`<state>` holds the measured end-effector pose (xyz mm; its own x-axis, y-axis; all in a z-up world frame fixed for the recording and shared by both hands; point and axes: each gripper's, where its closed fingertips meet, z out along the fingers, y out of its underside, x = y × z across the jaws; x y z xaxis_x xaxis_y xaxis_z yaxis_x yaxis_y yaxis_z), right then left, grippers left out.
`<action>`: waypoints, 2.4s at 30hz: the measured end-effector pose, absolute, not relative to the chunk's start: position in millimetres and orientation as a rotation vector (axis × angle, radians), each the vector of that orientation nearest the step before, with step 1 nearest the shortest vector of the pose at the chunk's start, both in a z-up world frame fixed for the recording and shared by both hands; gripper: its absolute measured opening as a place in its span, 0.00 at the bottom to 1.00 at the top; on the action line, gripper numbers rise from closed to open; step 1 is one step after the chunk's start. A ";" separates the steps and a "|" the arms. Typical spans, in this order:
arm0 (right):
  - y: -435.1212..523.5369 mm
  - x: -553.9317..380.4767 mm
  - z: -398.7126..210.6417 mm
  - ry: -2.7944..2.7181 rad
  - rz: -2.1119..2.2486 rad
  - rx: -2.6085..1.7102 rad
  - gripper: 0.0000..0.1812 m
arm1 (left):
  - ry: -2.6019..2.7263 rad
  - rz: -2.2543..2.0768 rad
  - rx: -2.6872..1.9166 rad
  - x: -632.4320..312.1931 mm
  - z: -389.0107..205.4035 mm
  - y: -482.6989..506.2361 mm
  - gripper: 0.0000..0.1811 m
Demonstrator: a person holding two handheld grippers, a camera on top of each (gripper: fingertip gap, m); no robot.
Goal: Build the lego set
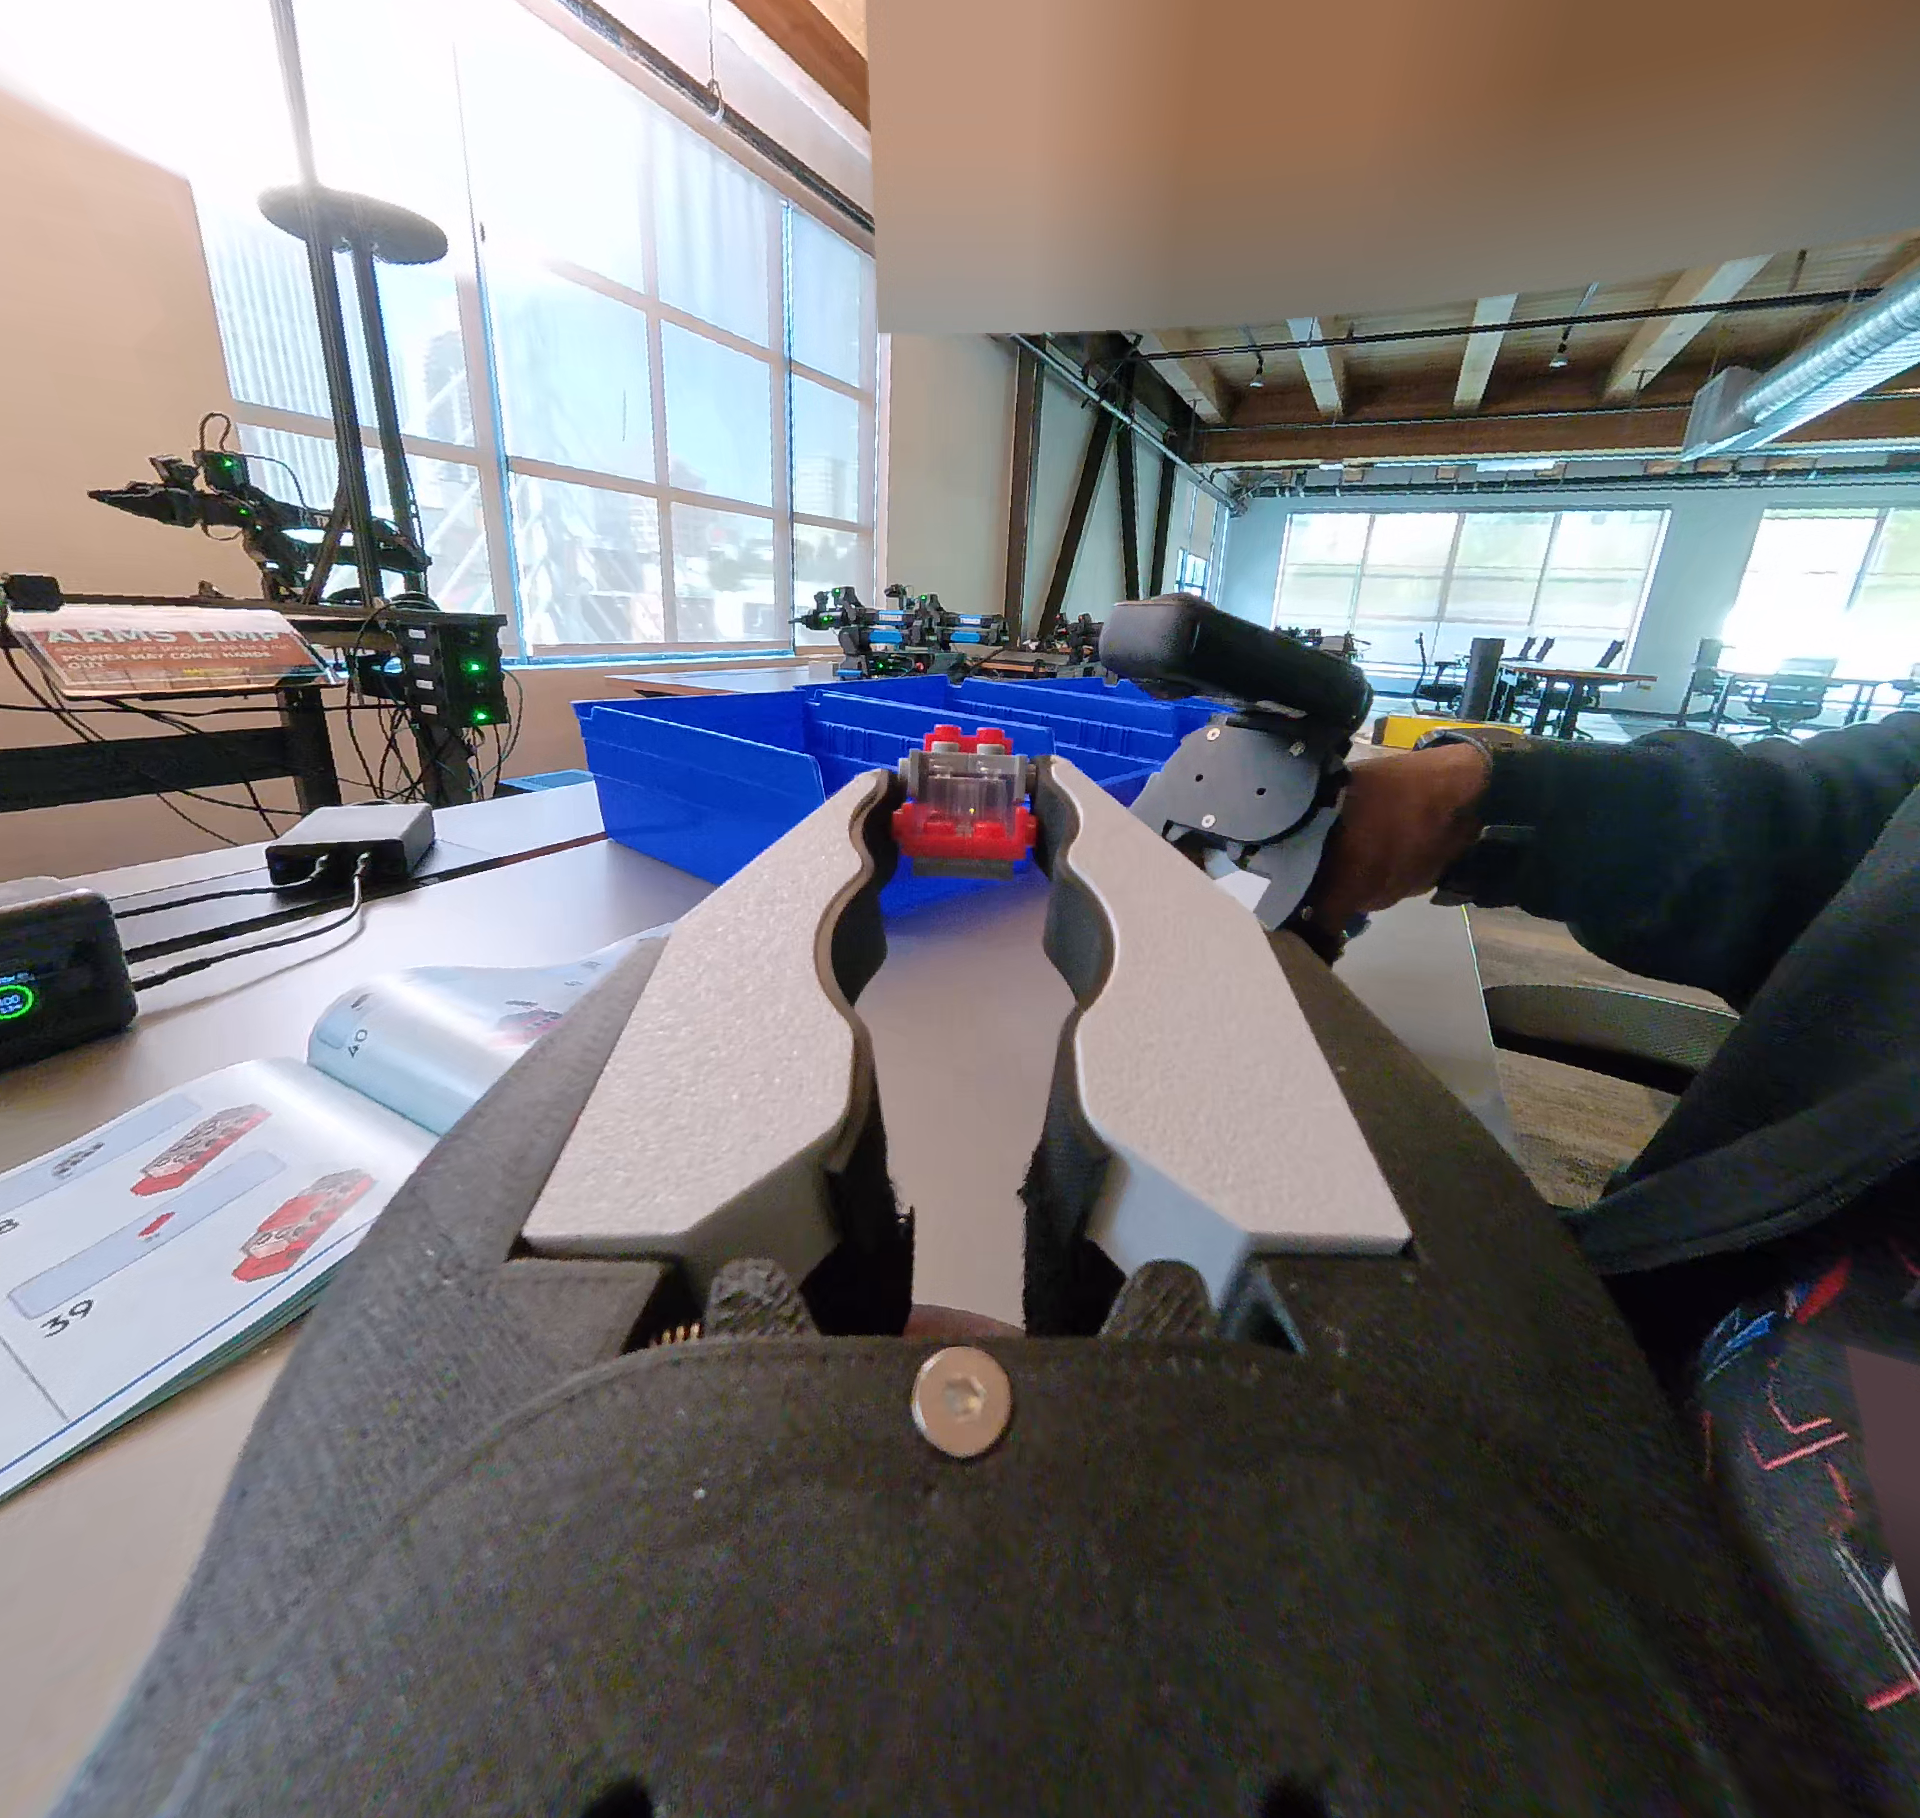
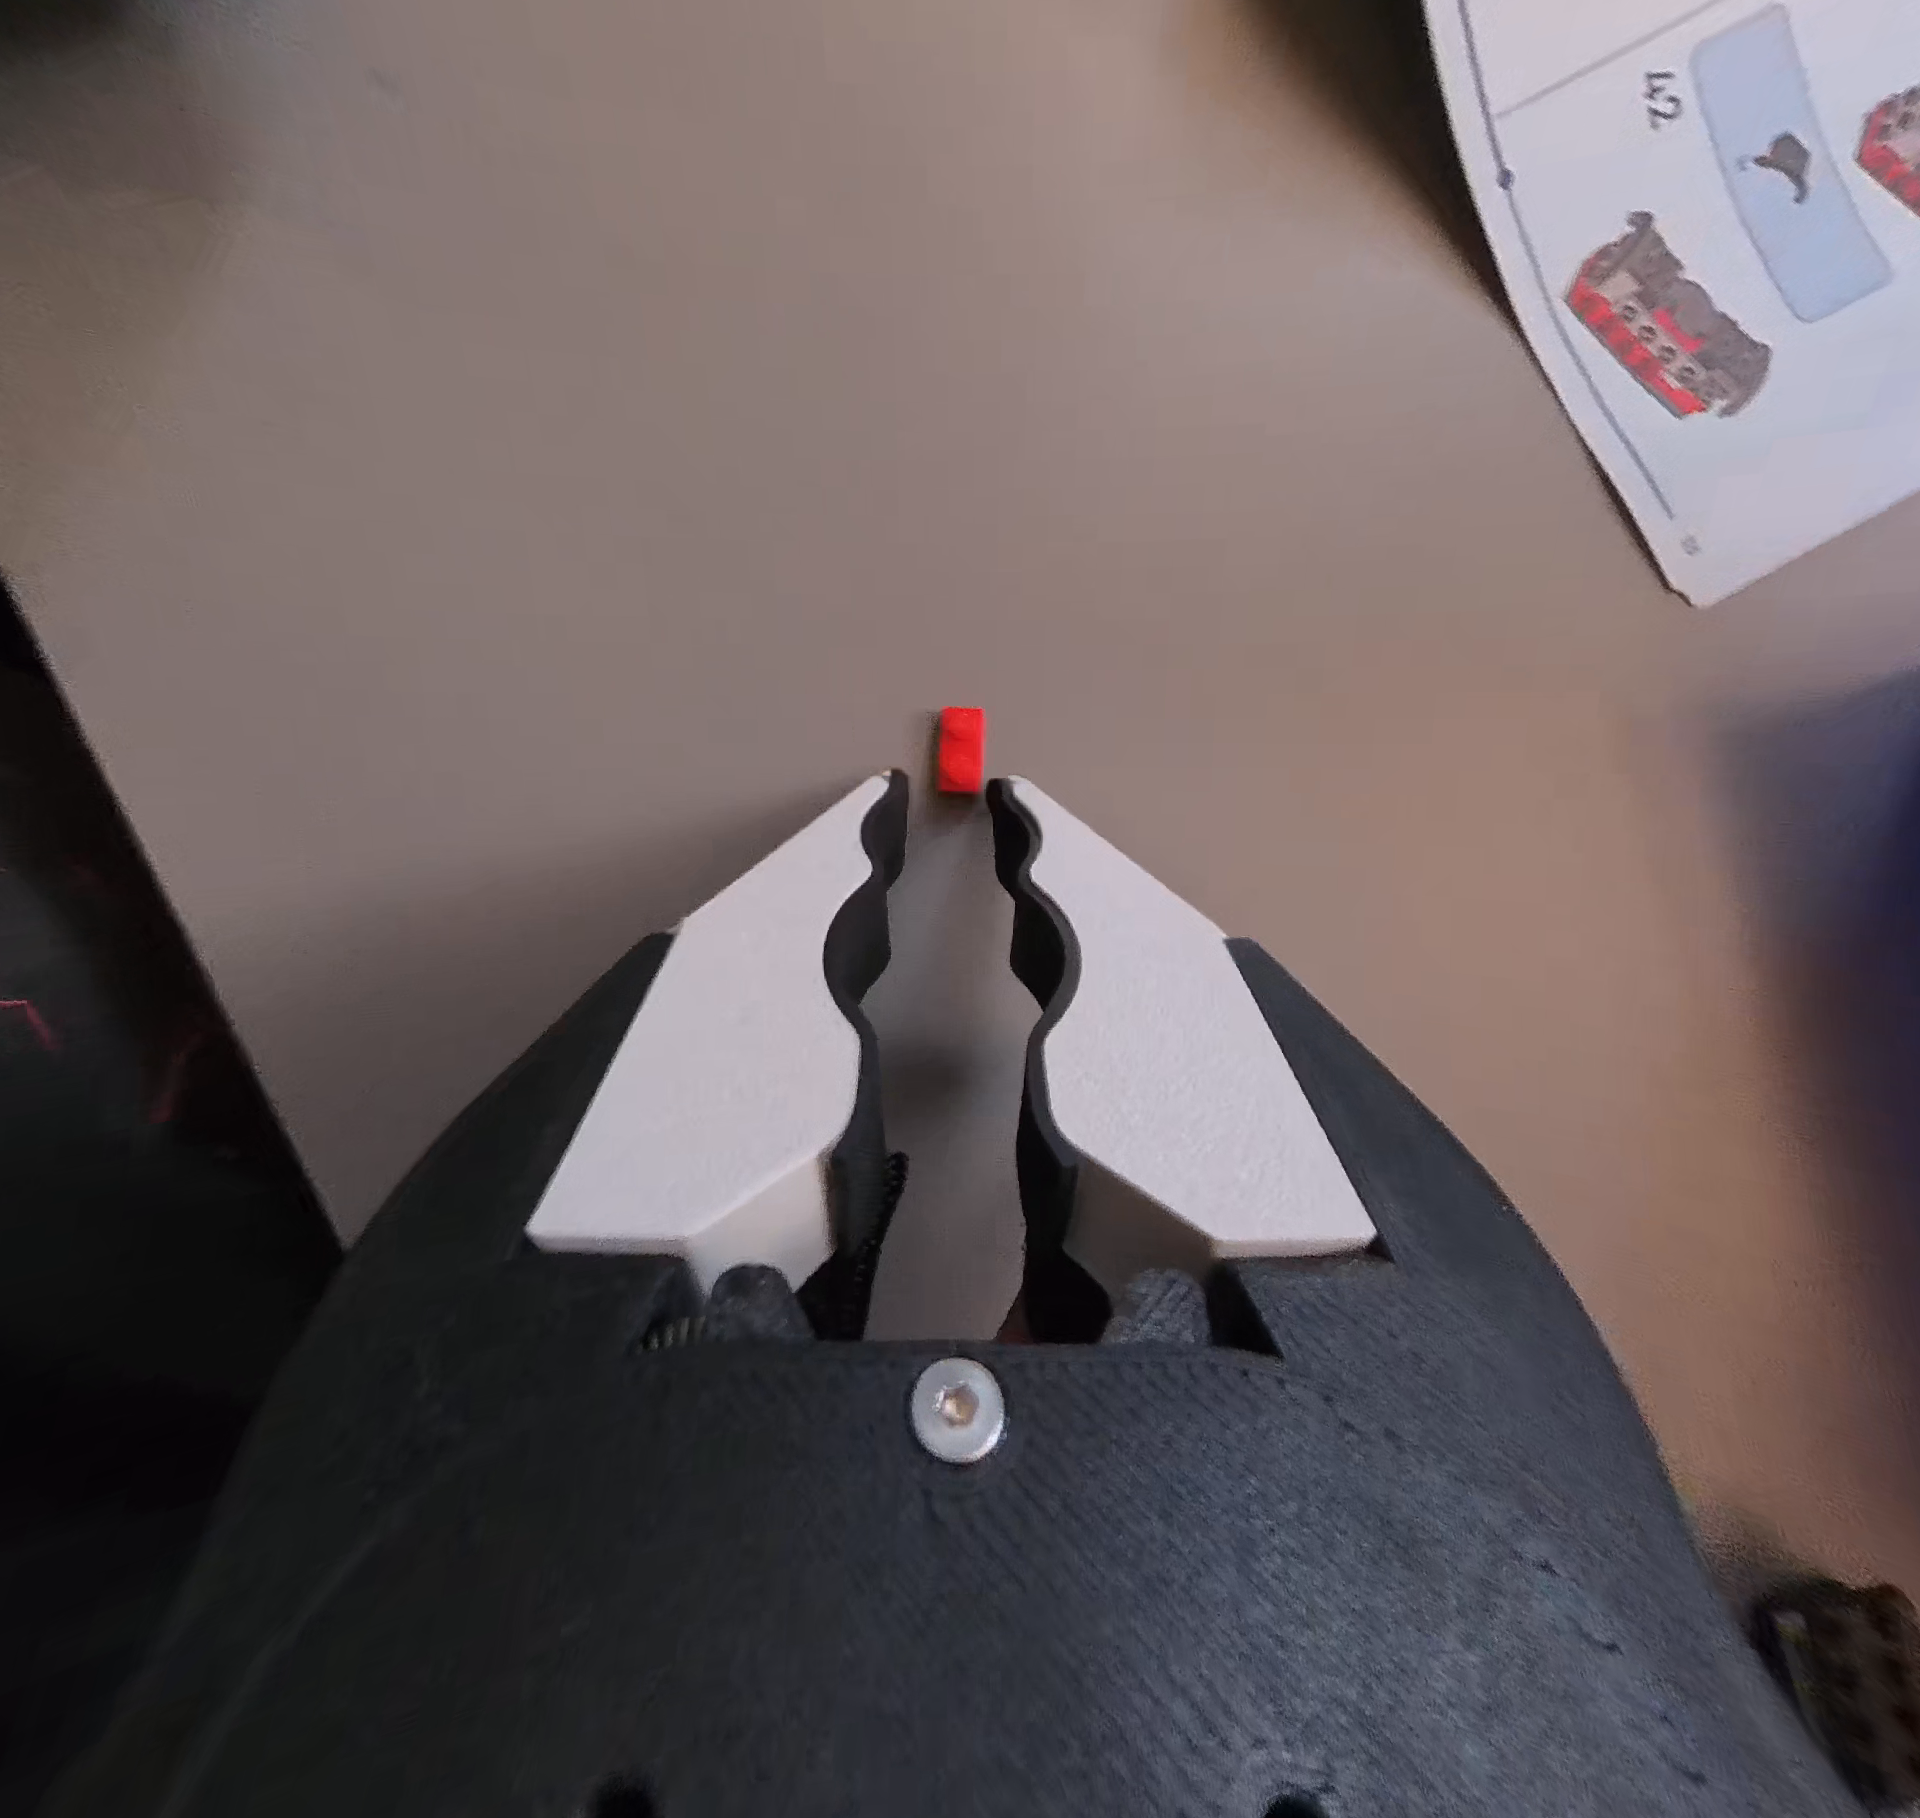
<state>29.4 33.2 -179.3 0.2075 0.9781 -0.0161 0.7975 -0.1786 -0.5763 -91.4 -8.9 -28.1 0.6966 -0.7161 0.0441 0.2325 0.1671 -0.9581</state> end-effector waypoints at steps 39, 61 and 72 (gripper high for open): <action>29.0 18.1 -173.8 -2.329 0.910 -1.433 0.17 | 0.486 -0.749 -1.213 -90.2 -26.4 -12.7 0.14; 0.4 -50.5 -32.6 -2.006 1.194 -1.214 0.09 | 0.500 -0.740 -1.214 -87.6 -27.2 -12.5 0.14; -29.6 -98.4 -10.6 -2.096 1.139 -1.174 0.09 | 0.516 -0.724 -1.202 -86.2 -26.5 -15.2 0.14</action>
<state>-98.4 -29.6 -10.6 -0.5182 0.8552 0.0098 0.4574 0.2867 -0.8418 -86.2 -15.2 -26.5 0.6734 -0.7391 0.0157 0.2263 0.1858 -0.9562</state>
